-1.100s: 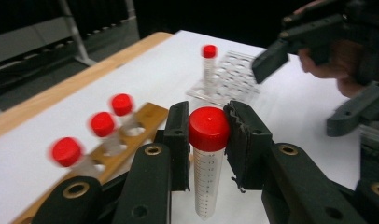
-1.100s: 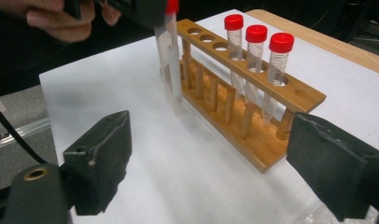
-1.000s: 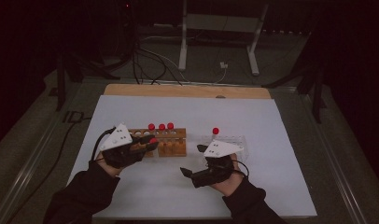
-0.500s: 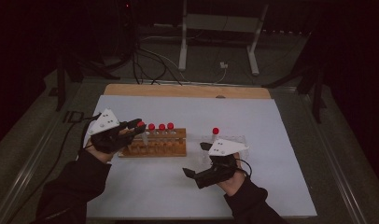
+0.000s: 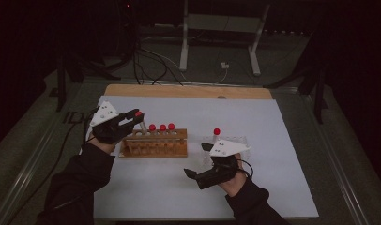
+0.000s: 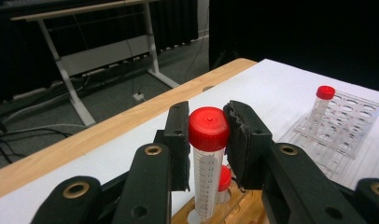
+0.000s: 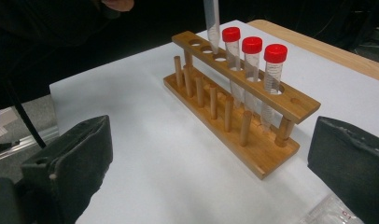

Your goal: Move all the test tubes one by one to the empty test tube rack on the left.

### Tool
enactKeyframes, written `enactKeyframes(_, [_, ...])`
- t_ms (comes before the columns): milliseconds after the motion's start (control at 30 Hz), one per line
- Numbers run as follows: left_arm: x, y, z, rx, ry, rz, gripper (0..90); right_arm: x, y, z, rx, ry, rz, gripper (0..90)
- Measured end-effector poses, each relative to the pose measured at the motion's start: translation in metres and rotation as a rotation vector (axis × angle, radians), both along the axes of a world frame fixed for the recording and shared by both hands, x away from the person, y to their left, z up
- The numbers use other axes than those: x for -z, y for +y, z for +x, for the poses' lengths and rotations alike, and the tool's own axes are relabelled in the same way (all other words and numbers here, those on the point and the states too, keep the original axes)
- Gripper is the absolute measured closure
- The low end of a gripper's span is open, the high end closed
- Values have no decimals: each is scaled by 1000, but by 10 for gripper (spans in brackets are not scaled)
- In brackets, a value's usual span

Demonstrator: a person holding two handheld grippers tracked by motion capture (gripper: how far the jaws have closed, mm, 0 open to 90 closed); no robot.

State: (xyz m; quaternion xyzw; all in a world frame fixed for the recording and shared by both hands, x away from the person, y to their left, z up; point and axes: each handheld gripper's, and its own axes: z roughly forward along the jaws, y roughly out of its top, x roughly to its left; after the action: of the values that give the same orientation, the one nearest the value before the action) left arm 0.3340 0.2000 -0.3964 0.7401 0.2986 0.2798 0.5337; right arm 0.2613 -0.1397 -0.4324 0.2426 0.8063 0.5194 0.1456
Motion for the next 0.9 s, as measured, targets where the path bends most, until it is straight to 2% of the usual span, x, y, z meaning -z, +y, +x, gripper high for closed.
enactKeyframes(300, [19, 0, 13, -23, 41, -7, 719, 0, -1, 0, 0, -3, 0, 0])
enactKeyframes(667, [43, -5, 17, -14, 93, 11, 718, 0, -2, 0, -4, -1, 1, 0])
enactKeyframes(900, [52, -6, 17, -16, 106, 19, 718, 0, -3, 0, -1, -2, -1, 0])
